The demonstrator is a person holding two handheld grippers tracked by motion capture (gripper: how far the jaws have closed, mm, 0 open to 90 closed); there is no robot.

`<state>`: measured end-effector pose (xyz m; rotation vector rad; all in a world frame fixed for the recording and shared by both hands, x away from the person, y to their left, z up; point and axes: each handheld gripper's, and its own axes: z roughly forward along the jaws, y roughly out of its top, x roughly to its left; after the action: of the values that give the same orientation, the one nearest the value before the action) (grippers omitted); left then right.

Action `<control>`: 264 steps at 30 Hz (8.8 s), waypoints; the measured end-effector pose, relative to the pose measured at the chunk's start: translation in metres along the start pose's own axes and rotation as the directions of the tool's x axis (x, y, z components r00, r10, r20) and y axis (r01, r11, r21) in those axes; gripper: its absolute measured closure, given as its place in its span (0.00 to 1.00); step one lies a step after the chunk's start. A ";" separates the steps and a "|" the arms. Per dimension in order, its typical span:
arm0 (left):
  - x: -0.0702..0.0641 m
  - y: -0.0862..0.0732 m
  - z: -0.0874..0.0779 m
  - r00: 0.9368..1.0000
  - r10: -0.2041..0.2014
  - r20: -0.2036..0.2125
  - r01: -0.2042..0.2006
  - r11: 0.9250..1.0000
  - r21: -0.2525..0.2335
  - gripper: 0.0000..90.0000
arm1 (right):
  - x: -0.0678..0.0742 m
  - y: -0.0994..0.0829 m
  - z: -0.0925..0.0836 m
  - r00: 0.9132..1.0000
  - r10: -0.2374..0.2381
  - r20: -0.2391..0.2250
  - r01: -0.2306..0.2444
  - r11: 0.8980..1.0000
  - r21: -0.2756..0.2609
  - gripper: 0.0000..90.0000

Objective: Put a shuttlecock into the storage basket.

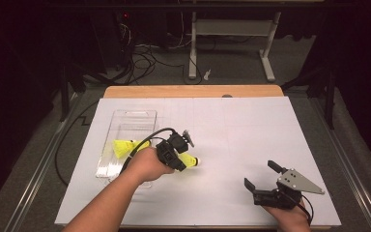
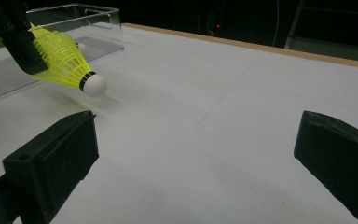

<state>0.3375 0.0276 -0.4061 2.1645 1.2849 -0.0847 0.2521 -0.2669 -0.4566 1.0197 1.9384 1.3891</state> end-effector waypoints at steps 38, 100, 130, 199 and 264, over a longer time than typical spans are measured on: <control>0.026 -0.008 -0.067 1.000 -0.008 -0.029 0.008 1.000 0.005 0.99 | -0.002 0.000 0.008 1.000 0.006 -0.008 -0.006 1.000 0.011 0.00; 0.087 -0.033 -0.143 0.989 -0.115 -0.090 0.107 0.991 -0.085 0.99 | 0.001 0.000 0.006 1.000 -0.001 0.000 0.001 1.000 0.014 0.00; 0.111 -0.055 -0.131 0.981 -0.154 -0.117 0.150 0.988 -0.042 0.99 | 0.002 0.000 0.007 1.000 -0.008 -0.002 0.008 1.000 0.020 0.00; 0.136 -0.078 -0.086 0.966 -0.227 -0.123 0.232 0.973 0.025 0.94 | 0.003 -0.001 0.008 1.000 -0.006 -0.003 0.006 1.000 0.026 0.00; 0.120 -0.050 -0.120 0.950 -0.239 -0.199 0.236 0.971 -0.040 0.46 | 0.004 0.000 0.009 1.000 -0.012 -0.005 0.012 1.000 0.028 0.00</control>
<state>0.3306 0.2016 -0.3743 2.0363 1.6537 0.0508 0.2566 -0.2591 -0.4597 1.0165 1.9691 1.3630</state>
